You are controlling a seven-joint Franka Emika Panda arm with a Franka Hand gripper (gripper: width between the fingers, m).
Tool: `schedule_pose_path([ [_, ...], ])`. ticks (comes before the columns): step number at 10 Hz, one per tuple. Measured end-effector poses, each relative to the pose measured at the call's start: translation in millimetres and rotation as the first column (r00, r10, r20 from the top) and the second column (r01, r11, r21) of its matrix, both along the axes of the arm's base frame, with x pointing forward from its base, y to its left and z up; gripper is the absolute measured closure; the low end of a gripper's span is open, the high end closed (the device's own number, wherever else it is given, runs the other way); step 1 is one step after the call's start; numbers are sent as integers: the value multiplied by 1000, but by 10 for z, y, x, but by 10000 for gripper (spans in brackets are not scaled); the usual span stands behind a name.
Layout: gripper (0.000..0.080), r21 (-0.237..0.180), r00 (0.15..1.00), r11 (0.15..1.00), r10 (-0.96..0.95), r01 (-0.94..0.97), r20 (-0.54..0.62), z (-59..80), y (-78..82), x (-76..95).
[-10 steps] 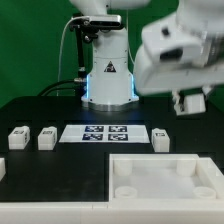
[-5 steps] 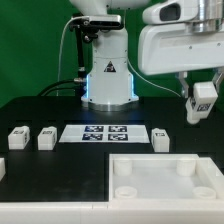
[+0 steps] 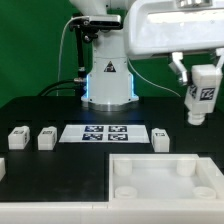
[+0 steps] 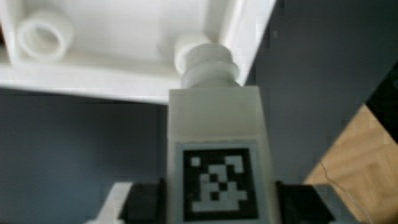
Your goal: Assemble one leg
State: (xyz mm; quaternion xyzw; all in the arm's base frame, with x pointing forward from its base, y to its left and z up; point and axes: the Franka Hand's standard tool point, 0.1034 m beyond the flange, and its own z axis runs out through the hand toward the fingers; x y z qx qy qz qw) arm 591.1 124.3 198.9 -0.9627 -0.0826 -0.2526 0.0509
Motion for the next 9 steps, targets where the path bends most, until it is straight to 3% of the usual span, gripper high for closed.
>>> schedule_pose_path([
  [4, 506, -4, 999, 1000, 10, -9, 34, -39, -14, -23],
  [7, 506, -49, 989, 998, 52, -46, 136, -277, -256, 232],
  [9, 506, -49, 989, 998, 56, -49, 138, -571, -270, 381],
])
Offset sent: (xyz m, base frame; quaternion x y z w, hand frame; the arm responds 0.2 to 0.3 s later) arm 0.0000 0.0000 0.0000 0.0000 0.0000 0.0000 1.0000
